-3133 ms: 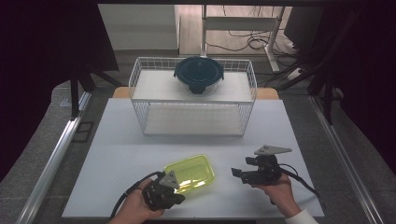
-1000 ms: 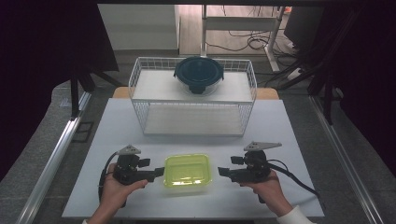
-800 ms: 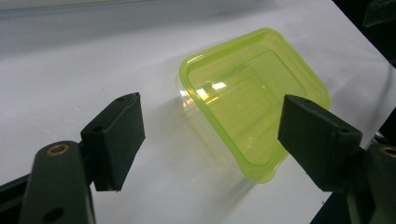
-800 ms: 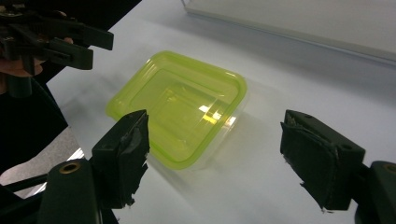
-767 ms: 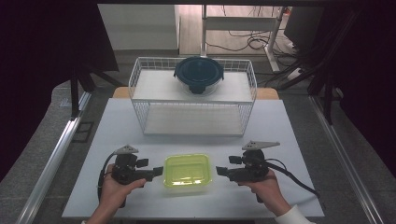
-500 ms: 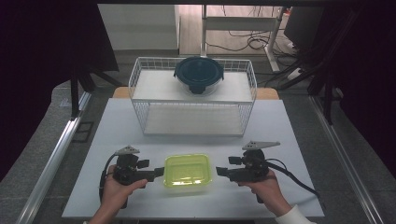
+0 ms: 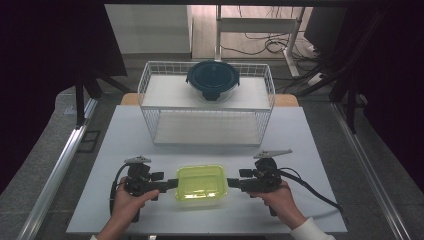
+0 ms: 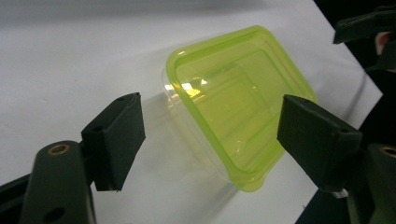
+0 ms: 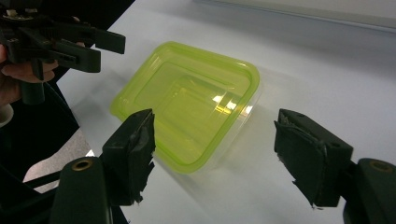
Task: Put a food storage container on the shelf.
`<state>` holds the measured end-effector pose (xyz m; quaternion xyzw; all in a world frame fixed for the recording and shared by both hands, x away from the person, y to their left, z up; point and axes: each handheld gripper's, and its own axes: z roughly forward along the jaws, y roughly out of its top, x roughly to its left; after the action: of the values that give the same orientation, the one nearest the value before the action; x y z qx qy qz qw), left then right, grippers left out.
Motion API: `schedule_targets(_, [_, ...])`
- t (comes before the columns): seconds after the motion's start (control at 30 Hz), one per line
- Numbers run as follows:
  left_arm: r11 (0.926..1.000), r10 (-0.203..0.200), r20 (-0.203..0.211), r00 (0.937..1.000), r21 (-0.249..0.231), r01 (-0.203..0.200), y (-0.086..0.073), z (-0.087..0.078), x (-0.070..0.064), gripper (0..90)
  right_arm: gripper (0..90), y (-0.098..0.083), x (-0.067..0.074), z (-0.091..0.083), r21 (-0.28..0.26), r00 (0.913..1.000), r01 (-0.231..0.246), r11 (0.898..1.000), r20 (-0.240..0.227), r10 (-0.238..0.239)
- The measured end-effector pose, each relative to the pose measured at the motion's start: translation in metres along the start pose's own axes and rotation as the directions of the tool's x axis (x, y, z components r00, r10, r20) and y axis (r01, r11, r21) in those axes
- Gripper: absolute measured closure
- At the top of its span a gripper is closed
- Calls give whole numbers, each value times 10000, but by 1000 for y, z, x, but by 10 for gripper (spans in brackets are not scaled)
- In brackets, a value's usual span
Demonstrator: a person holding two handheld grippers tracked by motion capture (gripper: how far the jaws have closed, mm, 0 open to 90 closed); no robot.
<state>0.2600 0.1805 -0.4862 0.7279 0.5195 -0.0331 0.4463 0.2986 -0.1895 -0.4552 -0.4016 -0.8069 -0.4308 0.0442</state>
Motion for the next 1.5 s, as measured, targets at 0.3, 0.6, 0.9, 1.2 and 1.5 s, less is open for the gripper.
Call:
schedule_targets(0.3, [9989,-460,446,9979,37,458,0,4,4,249,324,-5,-4,17,330,9999,-124,9994,122,120])
schedule_targets(0.6, [9916,-1289,913,9874,213,1275,-3,13,18,271,341,-5,-10,33,449,9979,-642,9969,140,636])
schedule_targets(0.9, [9806,-1958,1493,9692,330,1930,-9,18,28,325,365,-5,-17,47,553,9934,-1148,9919,120,1143])
schedule_targets(1.2, [9804,-1955,1705,9658,569,1884,-10,24,26,371,424,-7,-19,50,484,9856,-1658,9850,-266,1673])
schedule_targets(1.5, [9769,-2086,1849,9604,859,1957,-11,29,25,444,519,-13,-33,49,404,9560,-2776,9599,-866,2801])
